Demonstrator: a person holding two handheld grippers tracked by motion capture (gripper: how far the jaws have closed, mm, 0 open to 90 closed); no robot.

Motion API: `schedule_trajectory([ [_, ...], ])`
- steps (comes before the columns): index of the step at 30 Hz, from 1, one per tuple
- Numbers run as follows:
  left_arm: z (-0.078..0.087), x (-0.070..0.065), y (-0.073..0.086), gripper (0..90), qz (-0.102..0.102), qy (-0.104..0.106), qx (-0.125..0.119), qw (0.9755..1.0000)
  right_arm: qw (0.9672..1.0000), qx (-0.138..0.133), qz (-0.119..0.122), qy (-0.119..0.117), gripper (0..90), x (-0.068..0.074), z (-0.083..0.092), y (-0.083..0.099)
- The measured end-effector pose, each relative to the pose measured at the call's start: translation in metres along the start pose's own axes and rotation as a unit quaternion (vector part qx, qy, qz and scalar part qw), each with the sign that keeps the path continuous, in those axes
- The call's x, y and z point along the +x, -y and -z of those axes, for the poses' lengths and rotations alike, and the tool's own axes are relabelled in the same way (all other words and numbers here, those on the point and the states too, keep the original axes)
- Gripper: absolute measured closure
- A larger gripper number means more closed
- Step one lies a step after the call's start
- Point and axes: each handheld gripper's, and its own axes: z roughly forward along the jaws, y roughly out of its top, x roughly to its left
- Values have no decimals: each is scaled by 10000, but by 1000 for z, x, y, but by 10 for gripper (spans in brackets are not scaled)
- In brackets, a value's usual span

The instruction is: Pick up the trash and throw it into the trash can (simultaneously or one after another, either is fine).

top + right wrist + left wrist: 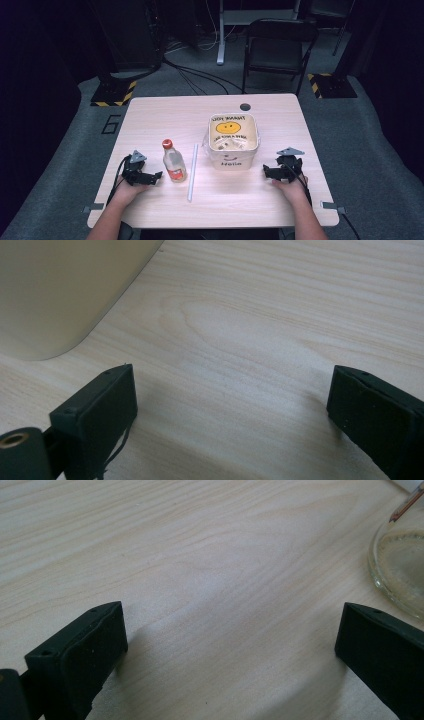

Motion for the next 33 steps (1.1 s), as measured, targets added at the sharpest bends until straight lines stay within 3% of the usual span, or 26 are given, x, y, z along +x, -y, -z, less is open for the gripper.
schedule_trajectory([
  [9,2,1,-2,105,-27,9,-48,10000,10000,-12,-9,4,48,0,0,0],
  [19,9,-1,-8,258,-116,135,254,9995,9999,13,72,-93,47,1,1,0],
  [20,13,0,-10,274,47,204,267,9994,9999,12,78,-105,47,0,1,0],
  [23,22,3,-13,312,211,281,232,9991,9999,9,71,-99,47,1,1,1],
  [33,40,12,-20,389,439,445,267,9977,9999,13,91,-113,49,1,1,1],
])
